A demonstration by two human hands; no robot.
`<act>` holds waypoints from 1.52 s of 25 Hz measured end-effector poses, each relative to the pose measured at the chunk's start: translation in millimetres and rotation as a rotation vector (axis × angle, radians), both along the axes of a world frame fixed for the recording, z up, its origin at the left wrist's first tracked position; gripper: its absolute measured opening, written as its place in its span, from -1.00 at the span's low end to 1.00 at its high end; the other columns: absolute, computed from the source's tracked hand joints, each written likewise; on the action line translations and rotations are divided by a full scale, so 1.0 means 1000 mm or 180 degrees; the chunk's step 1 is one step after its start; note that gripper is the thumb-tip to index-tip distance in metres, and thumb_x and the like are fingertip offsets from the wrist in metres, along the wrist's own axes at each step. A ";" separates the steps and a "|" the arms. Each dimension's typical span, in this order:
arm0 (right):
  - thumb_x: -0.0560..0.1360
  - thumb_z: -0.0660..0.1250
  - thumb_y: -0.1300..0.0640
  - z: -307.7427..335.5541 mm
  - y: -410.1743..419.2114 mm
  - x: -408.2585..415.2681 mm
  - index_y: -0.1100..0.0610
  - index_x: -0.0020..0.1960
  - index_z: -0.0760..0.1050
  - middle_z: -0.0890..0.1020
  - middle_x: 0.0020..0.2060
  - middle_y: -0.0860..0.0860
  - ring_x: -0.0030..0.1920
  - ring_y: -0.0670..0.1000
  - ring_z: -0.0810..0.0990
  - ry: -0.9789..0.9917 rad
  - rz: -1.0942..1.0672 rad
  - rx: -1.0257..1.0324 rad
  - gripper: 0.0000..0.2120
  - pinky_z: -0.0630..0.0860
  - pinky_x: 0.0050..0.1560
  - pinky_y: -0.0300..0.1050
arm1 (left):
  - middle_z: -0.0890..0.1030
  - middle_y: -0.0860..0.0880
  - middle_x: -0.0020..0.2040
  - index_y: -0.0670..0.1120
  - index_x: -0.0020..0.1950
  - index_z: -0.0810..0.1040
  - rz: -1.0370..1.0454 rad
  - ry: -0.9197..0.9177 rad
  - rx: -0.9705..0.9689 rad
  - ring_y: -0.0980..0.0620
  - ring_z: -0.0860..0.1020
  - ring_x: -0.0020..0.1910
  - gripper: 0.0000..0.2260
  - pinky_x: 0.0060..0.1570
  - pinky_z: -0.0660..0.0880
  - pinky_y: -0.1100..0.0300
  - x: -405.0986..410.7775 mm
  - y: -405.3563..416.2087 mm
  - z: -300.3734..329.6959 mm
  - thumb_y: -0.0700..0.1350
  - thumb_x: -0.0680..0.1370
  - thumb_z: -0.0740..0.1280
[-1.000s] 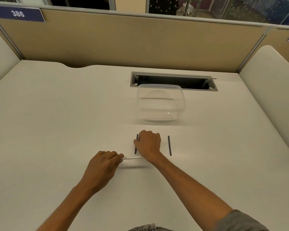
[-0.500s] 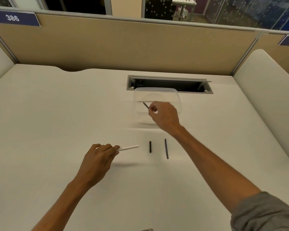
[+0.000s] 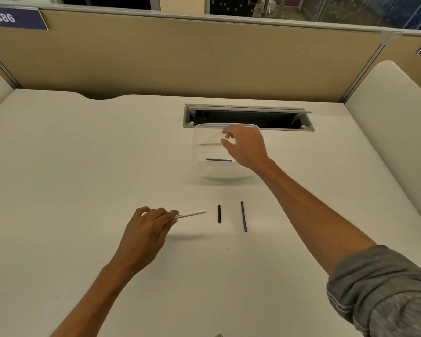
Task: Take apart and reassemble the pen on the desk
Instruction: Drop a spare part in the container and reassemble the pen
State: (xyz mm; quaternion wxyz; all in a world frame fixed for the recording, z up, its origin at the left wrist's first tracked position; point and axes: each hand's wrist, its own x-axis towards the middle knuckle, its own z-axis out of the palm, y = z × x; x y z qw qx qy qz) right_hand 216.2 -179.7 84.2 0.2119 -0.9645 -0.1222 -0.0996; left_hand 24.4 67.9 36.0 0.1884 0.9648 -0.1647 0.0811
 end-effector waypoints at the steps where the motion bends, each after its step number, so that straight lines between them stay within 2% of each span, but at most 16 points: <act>1: 0.56 0.33 0.01 -0.001 -0.002 -0.006 0.13 0.19 0.59 0.70 0.03 0.05 0.02 0.04 0.64 -0.0099 -0.0091 0.0234 -0.72 0.51 0.18 -0.03 | 0.58 0.04 -0.25 -0.09 0.13 0.62 -0.0018 0.0016 -0.0025 -0.07 0.52 -0.33 -0.62 -0.03 0.45 0.10 -0.001 -0.001 0.000 0.02 0.60 0.07; 4: 0.54 0.36 0.06 -0.009 -0.009 -0.040 0.16 0.10 0.62 0.71 -0.04 0.05 -0.06 0.03 0.66 -0.0363 -0.0227 0.0720 -0.78 0.57 0.09 0.02 | 0.58 0.03 -0.25 -0.10 0.12 0.63 -0.0070 0.0028 -0.0082 -0.05 0.49 -0.36 -0.64 -0.15 0.44 0.15 -0.003 -0.005 0.004 0.00 0.59 0.10; 7: 0.52 0.38 0.07 -0.028 -0.021 -0.080 0.13 0.06 0.61 0.70 -0.10 0.00 -0.11 -0.02 0.65 -0.0185 -0.0413 0.0857 -0.83 0.57 0.05 0.03 | 0.59 0.03 -0.25 -0.11 0.12 0.63 -0.0072 0.0037 -0.0125 -0.06 0.49 -0.36 -0.63 -0.22 0.49 0.08 -0.004 -0.006 0.010 0.01 0.59 0.10; 11: 0.48 0.40 0.02 -0.062 -0.035 -0.126 0.08 0.00 0.61 0.68 -0.18 -0.05 -0.15 -0.03 0.63 0.0442 -0.0769 0.0730 -0.84 0.52 0.07 0.04 | 0.58 0.02 -0.25 -0.11 0.14 0.63 -0.0082 0.0042 -0.0093 -0.07 0.49 -0.36 -0.62 -0.22 0.50 0.05 -0.006 -0.005 0.015 0.03 0.59 0.09; 14: 0.47 0.40 -0.07 -0.083 -0.038 -0.147 0.04 -0.06 0.59 0.65 -0.23 -0.09 -0.16 -0.01 0.63 0.0794 -0.1109 0.0572 -0.81 0.48 0.07 -0.03 | 0.58 0.02 -0.26 -0.10 0.12 0.63 -0.0102 0.0030 -0.0114 -0.06 0.49 -0.36 -0.62 -0.24 0.50 0.07 -0.011 -0.009 0.019 0.02 0.58 0.09; 18: 0.47 0.39 -0.09 -0.096 -0.036 -0.156 0.04 -0.07 0.57 0.66 -0.18 -0.09 -0.14 0.00 0.63 0.0834 -0.1301 0.0354 -0.80 0.37 0.03 -0.07 | 0.56 0.03 -0.27 -0.09 0.10 0.63 -0.0115 -0.0020 -0.0116 -0.04 0.48 -0.36 -0.65 -0.27 0.46 0.14 -0.014 -0.014 0.021 0.01 0.58 0.10; 21: 0.48 0.36 -0.07 -0.098 -0.033 -0.157 0.05 -0.11 0.58 0.66 -0.20 -0.08 -0.15 0.03 0.62 0.0768 -0.1314 0.0165 -0.82 0.37 0.01 -0.05 | 0.55 0.05 -0.26 -0.07 0.10 0.62 -0.0114 -0.0049 -0.0105 -0.01 0.46 -0.37 -0.67 -0.29 0.41 0.19 -0.015 -0.015 0.022 0.02 0.59 0.10; 27: 0.48 0.35 -0.01 -0.096 -0.030 -0.156 0.04 -0.21 0.56 0.64 -0.32 -0.11 -0.23 0.01 0.60 0.0881 -0.1344 0.0295 -0.85 0.40 0.00 -0.05 | 0.55 0.07 -0.23 -0.02 0.12 0.61 -0.0066 -0.0064 -0.0105 0.00 0.39 -0.40 -0.67 -0.40 0.41 0.17 -0.016 -0.017 0.025 0.03 0.59 0.09; 29: 0.46 0.37 -0.01 -0.092 -0.032 -0.158 0.03 -0.24 0.54 0.59 -0.38 -0.15 -0.30 -0.02 0.56 0.0834 -0.1315 0.0523 -0.85 0.41 0.01 -0.06 | 0.55 0.07 -0.23 -0.02 0.13 0.60 -0.0066 -0.0055 -0.0096 -0.02 0.42 -0.40 -0.66 -0.42 0.44 0.13 -0.016 -0.016 0.027 0.04 0.59 0.09; 31: 0.43 0.40 -0.01 -0.084 -0.035 -0.162 0.01 -0.24 0.54 0.60 -0.39 -0.16 -0.30 -0.07 0.59 0.0744 -0.1262 0.0921 -0.87 0.44 -0.07 -0.12 | 0.54 0.07 -0.23 -0.02 0.13 0.60 -0.0073 -0.0076 -0.0103 -0.02 0.44 -0.39 -0.66 -0.43 0.46 0.10 -0.016 -0.016 0.029 0.05 0.59 0.08; 35: 0.42 0.43 0.10 -0.062 -0.038 -0.172 -0.02 -0.25 0.58 0.68 -0.36 -0.12 -0.25 -0.18 0.65 0.0803 -0.1049 0.2147 -0.91 0.47 -0.28 -0.30 | 0.55 0.05 -0.24 -0.04 0.14 0.61 -0.0110 -0.0111 -0.0096 -0.03 0.46 -0.39 -0.64 -0.44 0.47 0.07 -0.018 -0.016 0.033 0.05 0.59 0.08; 38: 0.46 0.42 0.19 -0.047 -0.037 -0.183 0.00 -0.21 0.64 0.71 -0.31 -0.09 -0.21 -0.14 0.68 0.0955 -0.0831 0.2885 -0.87 0.48 -0.24 -0.40 | 0.55 0.06 -0.23 -0.04 0.14 0.60 -0.0137 -0.0124 -0.0099 -0.03 0.47 -0.39 -0.65 -0.44 0.46 0.09 -0.017 -0.018 0.035 0.04 0.59 0.08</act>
